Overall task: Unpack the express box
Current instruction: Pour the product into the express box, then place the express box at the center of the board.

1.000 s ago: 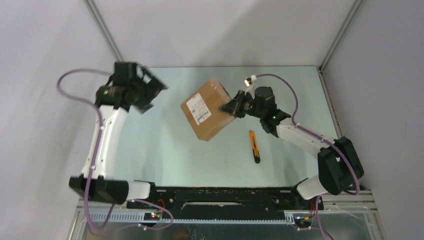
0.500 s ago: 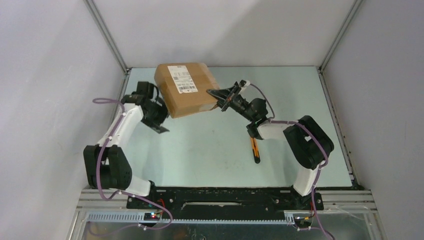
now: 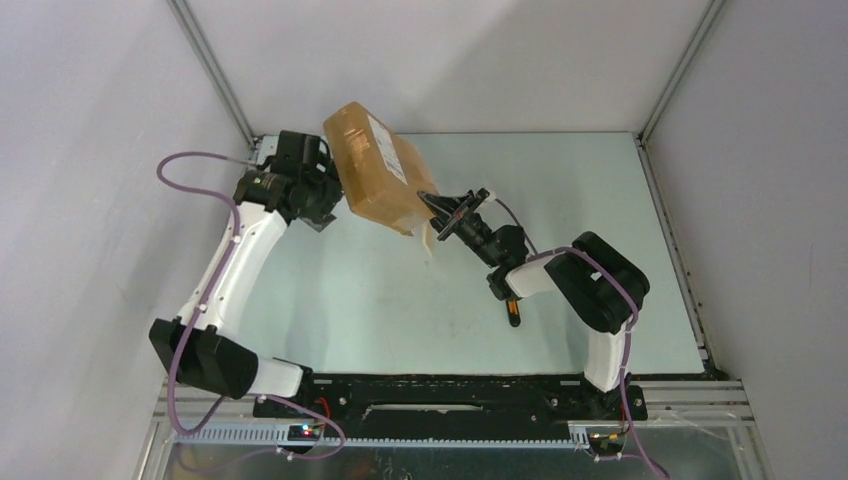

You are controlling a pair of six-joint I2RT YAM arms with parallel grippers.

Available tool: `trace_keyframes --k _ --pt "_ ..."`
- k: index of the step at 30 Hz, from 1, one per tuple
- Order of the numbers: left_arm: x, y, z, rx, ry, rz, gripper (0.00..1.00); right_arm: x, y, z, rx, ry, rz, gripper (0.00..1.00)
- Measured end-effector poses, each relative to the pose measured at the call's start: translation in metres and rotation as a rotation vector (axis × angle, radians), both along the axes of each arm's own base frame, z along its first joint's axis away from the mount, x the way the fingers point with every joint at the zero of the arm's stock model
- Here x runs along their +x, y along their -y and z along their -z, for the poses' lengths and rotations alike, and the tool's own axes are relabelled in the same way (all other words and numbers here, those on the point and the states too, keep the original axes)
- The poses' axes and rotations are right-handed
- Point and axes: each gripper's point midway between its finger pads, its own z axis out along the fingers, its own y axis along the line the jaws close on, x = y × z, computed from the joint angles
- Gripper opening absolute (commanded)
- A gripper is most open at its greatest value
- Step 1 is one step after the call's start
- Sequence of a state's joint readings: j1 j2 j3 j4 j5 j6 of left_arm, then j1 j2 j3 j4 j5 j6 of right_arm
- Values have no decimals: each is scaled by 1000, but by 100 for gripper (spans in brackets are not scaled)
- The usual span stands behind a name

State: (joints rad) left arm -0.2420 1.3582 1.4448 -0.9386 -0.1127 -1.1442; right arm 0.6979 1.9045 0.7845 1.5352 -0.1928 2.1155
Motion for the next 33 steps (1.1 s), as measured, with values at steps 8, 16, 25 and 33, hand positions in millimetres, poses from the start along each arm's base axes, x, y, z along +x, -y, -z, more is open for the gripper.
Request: trace_keyframes --k 8,16,25,33 --pt "16 12 -11 86 7 20 85 12 6 7 12 -35 71 0" --pt "-9 -15 33 172 -115 8 100 16 21 36 -70 -77 50 0" --pt "-63 -85 77 304 -195 -81 100 -11 11 114 -516 -33 -25 0" --pt "-61 -89 58 336 -92 -30 100 -43 -25 131 -738 163 -164 97"
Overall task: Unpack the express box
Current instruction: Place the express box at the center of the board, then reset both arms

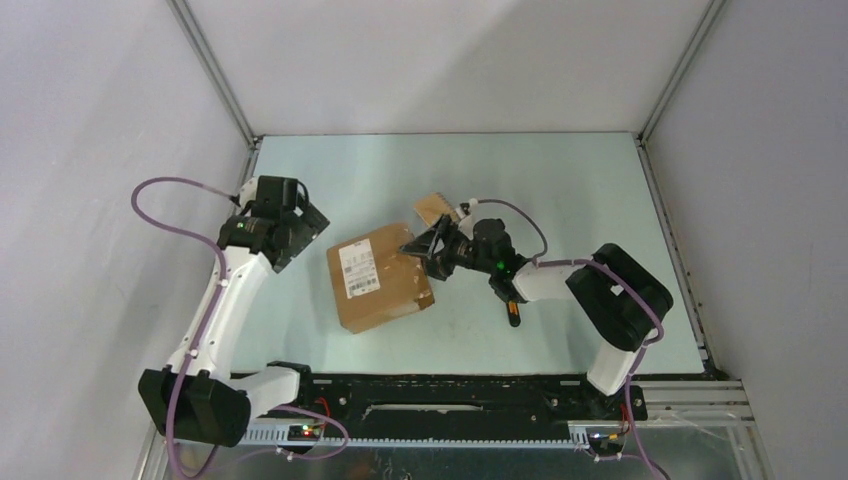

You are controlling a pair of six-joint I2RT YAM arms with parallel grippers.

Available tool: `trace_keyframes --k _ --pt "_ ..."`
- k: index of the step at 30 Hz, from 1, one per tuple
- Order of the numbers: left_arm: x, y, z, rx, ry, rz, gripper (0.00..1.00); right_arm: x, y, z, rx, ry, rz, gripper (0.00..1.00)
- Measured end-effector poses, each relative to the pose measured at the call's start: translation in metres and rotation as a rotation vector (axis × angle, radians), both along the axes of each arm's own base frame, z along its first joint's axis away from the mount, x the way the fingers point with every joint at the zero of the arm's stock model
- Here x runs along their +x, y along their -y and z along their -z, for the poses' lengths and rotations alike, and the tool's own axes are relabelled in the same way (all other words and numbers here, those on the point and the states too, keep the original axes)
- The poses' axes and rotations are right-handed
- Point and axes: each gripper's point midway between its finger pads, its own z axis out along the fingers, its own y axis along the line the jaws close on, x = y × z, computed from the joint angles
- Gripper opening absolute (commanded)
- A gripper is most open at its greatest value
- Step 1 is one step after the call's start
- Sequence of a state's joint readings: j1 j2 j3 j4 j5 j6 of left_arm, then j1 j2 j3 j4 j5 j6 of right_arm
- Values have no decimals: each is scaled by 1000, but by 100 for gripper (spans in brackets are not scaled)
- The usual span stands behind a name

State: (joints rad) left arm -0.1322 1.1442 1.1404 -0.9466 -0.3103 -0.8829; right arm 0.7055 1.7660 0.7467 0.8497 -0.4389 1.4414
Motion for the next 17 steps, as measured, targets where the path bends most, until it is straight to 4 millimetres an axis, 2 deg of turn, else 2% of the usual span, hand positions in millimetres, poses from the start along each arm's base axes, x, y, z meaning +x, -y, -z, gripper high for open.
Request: trace_keyframes --k 4,6,8,12,17 --pt "4 14 -3 20 16 113 100 -16 -2 18 -118 19 -59 100" --pt "5 26 -6 34 28 188 100 -15 10 21 -163 24 -46 99" --pt "4 42 -11 43 50 279 100 -9 31 19 -214 36 -5 100" --pt "2 65 -28 51 120 409 100 2 71 -6 -292 121 102 100" --pt "3 77 -50 38 217 484 100 -1 106 -45 -373 264 209 100"
